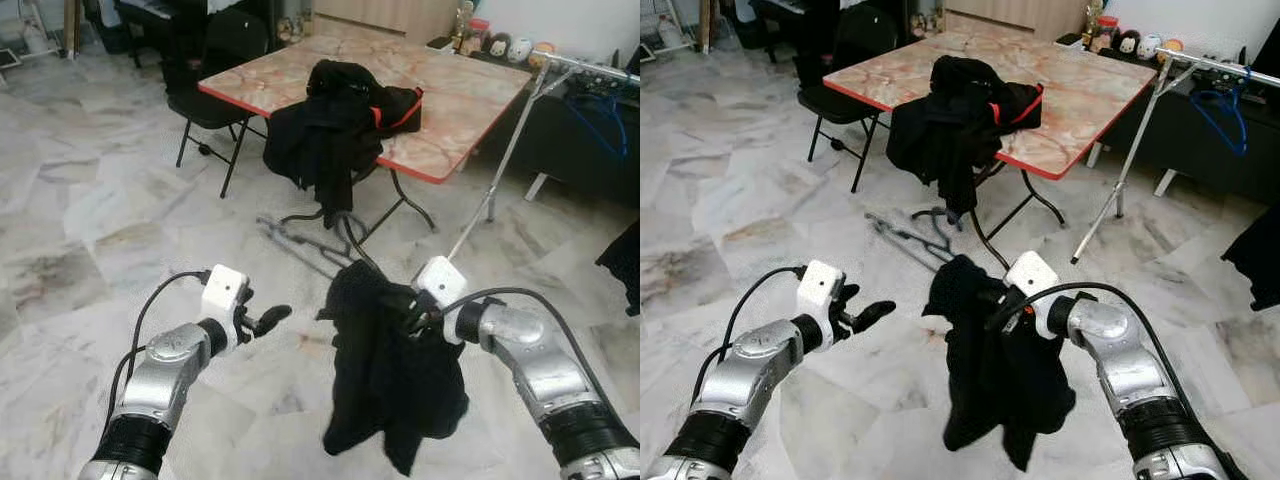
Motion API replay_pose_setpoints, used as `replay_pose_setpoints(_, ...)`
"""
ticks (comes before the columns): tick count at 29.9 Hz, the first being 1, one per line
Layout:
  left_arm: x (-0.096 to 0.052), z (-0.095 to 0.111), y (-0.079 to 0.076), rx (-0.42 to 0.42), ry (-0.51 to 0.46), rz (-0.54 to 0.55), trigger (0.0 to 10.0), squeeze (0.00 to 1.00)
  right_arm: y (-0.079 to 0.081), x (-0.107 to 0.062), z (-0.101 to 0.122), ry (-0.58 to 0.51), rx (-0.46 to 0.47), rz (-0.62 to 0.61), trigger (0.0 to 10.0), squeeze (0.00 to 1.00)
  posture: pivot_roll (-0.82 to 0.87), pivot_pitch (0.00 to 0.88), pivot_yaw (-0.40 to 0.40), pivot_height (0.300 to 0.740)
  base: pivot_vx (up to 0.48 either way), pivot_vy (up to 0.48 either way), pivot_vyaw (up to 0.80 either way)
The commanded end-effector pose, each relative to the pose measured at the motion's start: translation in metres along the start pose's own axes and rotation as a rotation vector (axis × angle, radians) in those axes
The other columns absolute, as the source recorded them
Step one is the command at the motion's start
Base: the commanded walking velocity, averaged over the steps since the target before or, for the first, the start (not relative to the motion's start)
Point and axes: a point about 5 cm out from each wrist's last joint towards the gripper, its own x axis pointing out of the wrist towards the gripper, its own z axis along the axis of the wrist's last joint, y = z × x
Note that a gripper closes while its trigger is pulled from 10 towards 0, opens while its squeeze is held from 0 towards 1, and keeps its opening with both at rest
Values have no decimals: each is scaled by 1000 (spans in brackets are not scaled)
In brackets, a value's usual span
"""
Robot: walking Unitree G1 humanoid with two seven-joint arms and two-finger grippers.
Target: Hang hanger
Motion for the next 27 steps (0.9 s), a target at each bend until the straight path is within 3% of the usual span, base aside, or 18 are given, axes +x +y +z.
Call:
replay_pose_setpoints(1,1,-7,0,-7,45,-11,10000,0,6,-3,16,-48,-46,109,10000,0,-127,0,-32,740,0,0,0)
replay_pose_setpoints(9,-3,-11,-6,-10,50,-80,10000,0,10,-12,14,13,-88,273,10000,0,-124,0,-33,740,0,0,0)
replay_pose_setpoints(15,-5,-14,-6,-35,51,-105,10000,0,14,-19,24,-20,-85,376,10000,0,-122,0,-35,740,0,0,0)
replay_pose_setpoints(21,-7,-20,-10,-38,72,-154,10000,0,11,-17,41,-123,-68,378,10000,0,-122,0,-35,740,0,0,0)
replay_pose_setpoints(27,-8,-25,-12,-31,75,-178,10000,0,7,-12,47,-141,-86,353,10000,0,-123,0,-34,740,0,0,0)
